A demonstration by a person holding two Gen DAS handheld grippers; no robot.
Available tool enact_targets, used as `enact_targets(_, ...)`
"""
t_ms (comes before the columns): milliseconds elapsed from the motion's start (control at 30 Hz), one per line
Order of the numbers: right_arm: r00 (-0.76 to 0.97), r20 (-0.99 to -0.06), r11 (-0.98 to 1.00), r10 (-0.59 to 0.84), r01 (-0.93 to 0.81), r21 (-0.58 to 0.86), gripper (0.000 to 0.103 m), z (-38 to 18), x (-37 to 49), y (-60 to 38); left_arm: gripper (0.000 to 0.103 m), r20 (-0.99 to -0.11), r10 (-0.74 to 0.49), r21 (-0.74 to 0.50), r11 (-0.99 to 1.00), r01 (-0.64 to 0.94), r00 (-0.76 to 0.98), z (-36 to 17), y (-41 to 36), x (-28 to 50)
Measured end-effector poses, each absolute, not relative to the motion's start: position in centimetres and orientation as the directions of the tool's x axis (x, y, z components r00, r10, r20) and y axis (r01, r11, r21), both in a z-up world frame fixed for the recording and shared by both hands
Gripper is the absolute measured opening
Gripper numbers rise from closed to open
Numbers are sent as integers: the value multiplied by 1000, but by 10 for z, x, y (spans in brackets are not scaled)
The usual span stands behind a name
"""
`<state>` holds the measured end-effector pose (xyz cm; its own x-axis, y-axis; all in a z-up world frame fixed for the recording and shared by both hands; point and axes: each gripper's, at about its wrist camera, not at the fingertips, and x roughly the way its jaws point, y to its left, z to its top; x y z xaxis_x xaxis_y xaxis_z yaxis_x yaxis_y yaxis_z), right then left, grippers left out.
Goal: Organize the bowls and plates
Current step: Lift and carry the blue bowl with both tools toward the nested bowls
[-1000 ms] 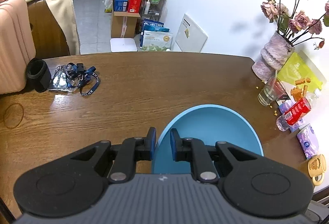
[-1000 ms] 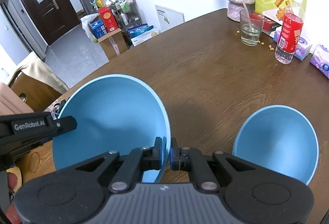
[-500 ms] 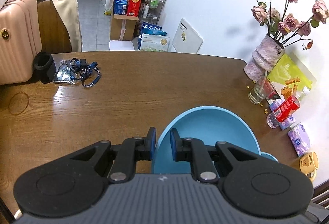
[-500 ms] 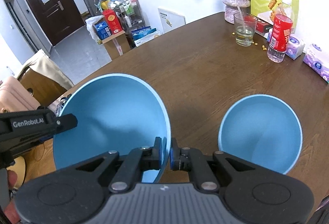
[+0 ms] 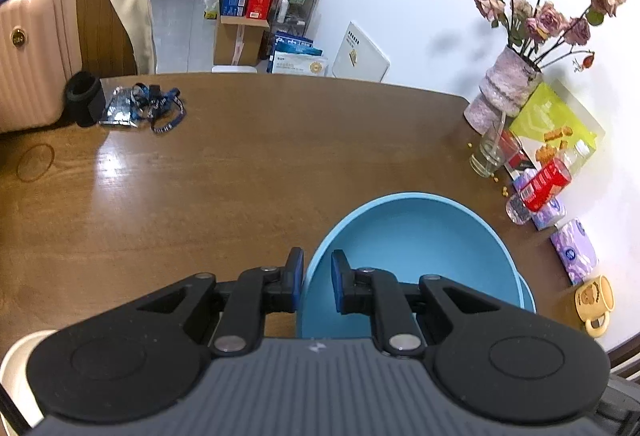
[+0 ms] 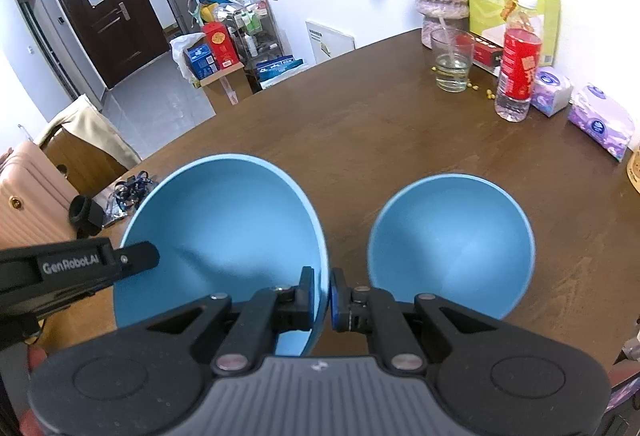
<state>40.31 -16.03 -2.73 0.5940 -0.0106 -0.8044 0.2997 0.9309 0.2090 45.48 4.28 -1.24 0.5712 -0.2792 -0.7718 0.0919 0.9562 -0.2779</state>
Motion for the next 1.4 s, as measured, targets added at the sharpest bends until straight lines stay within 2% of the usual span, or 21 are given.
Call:
enact_targets(633,602,-798,924,-20,316,215,7,-27,370,-204,15,-775,-283,-262,958,120,565,-13,-5,426)
enact_targets(1400,602,-797,906,-44,361,222,7,-32,367,-250,15,-783,-294,-247,956,161,547,-18,-57,430)
